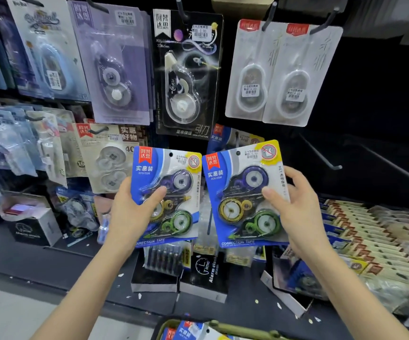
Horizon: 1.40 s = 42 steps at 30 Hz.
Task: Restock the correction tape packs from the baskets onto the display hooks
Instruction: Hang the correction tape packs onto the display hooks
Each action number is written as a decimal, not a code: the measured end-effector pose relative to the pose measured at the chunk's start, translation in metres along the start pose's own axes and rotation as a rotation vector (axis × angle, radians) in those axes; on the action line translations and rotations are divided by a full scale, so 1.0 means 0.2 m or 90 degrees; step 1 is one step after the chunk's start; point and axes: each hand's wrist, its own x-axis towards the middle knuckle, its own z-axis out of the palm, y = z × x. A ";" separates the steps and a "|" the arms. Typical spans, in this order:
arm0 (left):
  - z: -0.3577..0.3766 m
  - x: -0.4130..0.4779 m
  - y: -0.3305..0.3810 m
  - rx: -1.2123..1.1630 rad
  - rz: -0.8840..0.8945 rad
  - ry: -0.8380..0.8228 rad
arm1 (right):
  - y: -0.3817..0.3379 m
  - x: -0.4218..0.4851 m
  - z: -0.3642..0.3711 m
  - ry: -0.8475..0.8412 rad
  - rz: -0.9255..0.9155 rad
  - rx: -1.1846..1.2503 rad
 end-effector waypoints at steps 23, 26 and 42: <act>0.09 0.07 -0.06 0.046 0.018 0.018 | 0.42 0.57 0.26 0.124 0.142 -0.310; 0.10 0.05 -0.06 0.013 -0.001 -0.010 | 0.37 0.40 0.24 0.093 0.140 -0.311; 0.20 0.09 -0.30 0.394 0.123 -0.198 | 0.11 0.01 0.06 -0.054 -0.057 0.059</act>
